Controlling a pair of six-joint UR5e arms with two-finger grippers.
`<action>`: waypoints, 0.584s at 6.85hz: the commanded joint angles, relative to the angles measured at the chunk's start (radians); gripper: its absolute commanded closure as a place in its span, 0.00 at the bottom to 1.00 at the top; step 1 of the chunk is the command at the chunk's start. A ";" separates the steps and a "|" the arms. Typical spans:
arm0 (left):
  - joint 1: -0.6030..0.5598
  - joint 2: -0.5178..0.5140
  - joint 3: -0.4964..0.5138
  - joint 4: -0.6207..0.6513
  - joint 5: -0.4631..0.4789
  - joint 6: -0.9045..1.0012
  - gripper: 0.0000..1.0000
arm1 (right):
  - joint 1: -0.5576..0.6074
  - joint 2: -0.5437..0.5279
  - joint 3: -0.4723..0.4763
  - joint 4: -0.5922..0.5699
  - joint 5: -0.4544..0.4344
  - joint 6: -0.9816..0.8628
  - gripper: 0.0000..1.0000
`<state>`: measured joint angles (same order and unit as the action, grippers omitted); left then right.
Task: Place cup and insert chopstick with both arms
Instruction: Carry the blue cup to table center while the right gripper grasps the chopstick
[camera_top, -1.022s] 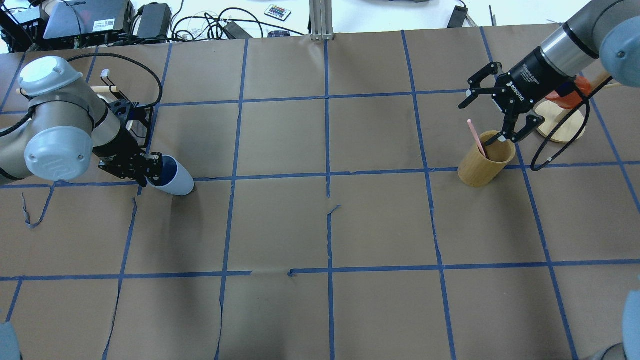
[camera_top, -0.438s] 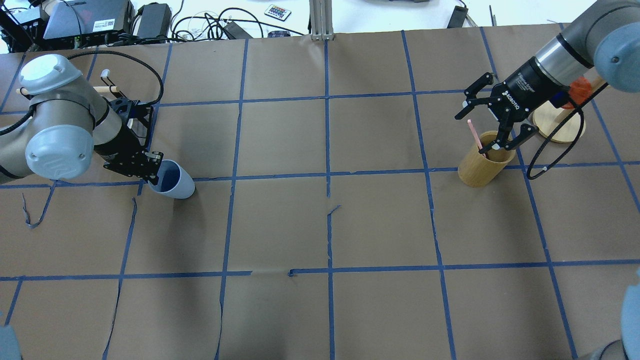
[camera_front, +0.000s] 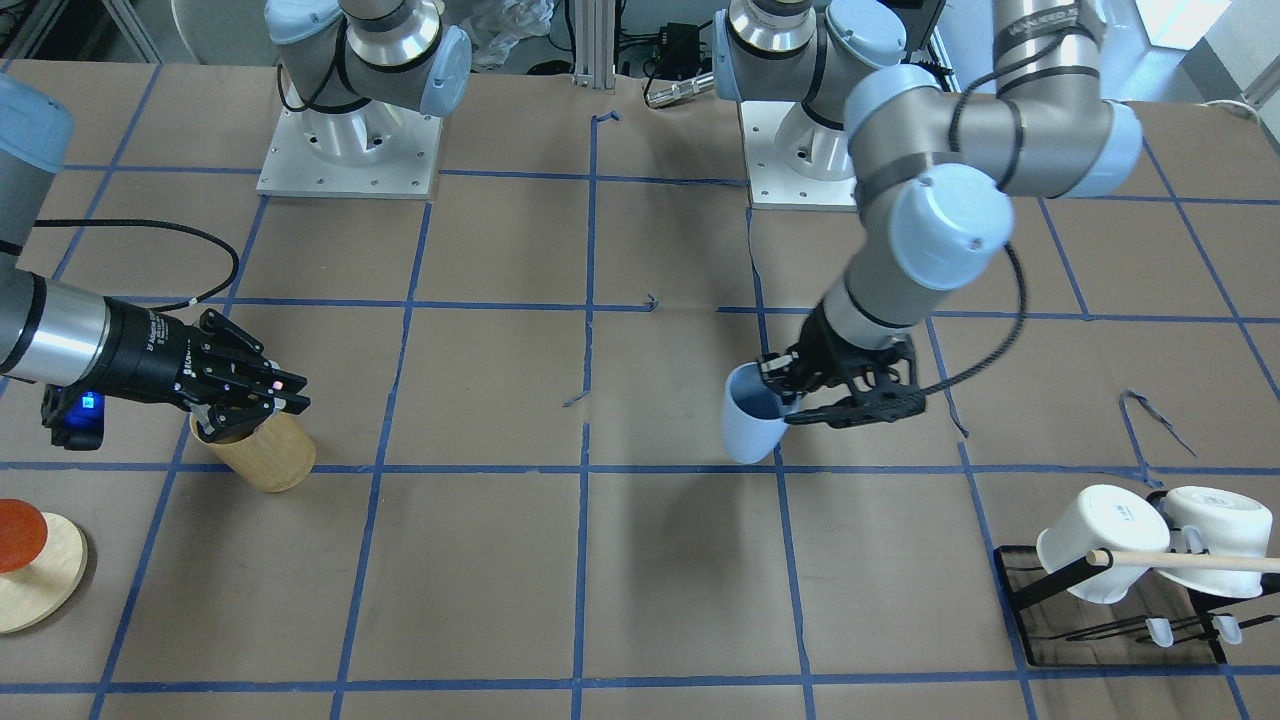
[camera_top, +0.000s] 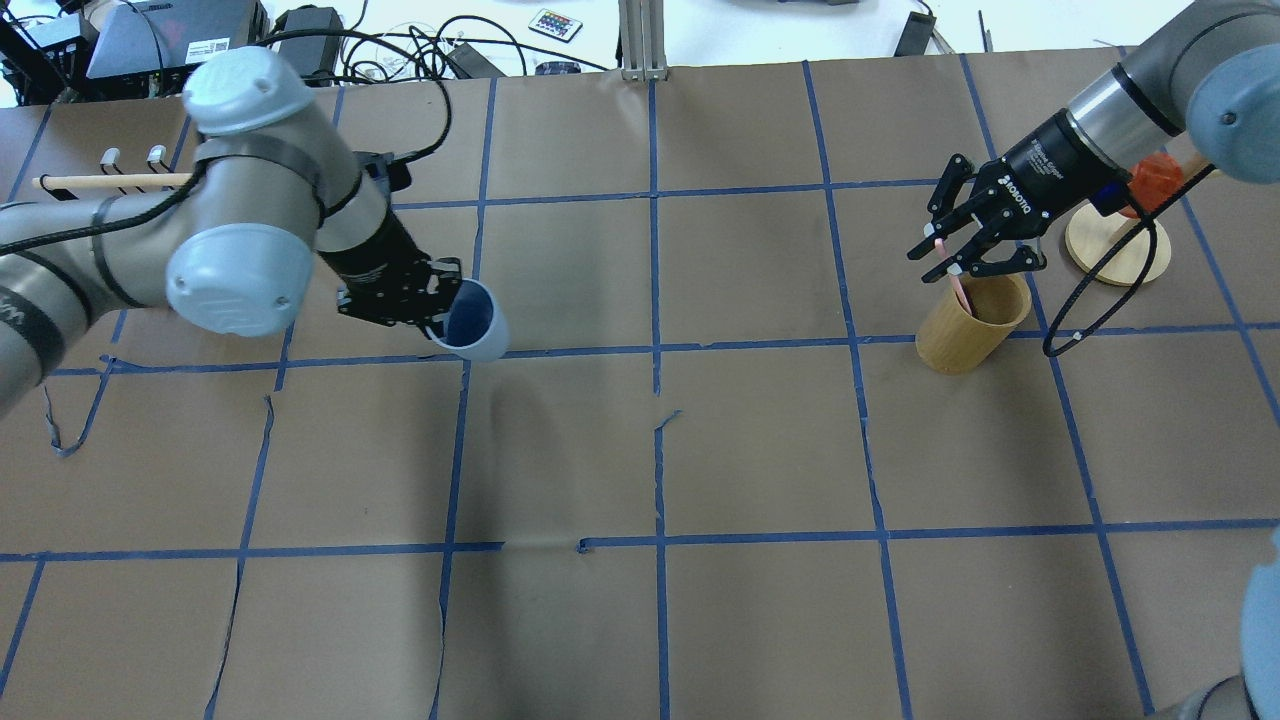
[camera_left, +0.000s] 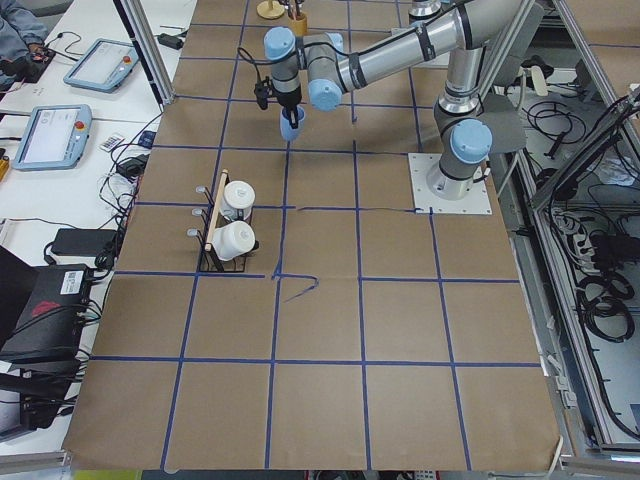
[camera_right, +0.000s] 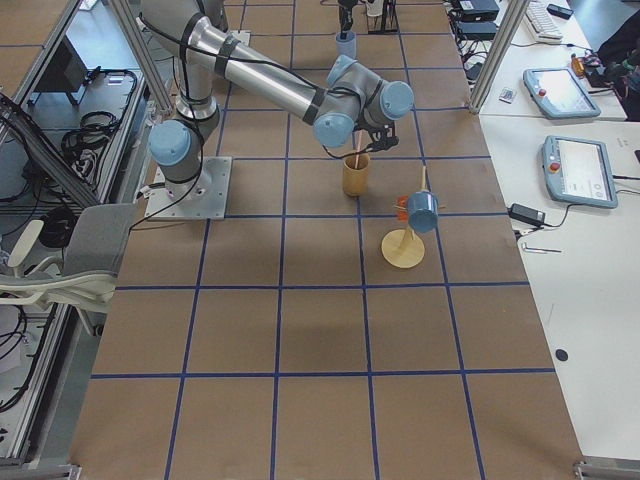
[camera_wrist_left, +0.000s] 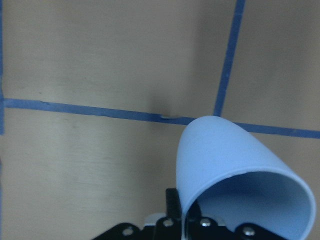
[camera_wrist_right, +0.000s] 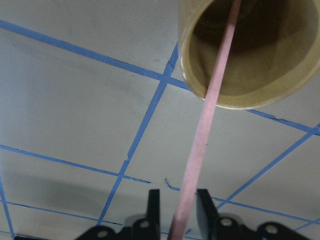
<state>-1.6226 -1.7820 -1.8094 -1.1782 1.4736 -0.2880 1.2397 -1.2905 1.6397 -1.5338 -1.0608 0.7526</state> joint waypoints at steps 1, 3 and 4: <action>-0.180 -0.069 0.019 0.104 -0.006 -0.285 0.99 | 0.000 -0.010 -0.006 0.007 -0.002 0.005 1.00; -0.218 -0.114 0.054 0.111 0.004 -0.313 0.99 | 0.000 -0.019 -0.012 0.014 -0.004 0.040 1.00; -0.226 -0.137 0.076 0.148 -0.001 -0.329 0.99 | 0.000 -0.045 -0.011 0.035 -0.004 0.056 1.00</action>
<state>-1.8326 -1.8892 -1.7582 -1.0624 1.4756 -0.5922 1.2395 -1.3127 1.6292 -1.5169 -1.0644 0.7862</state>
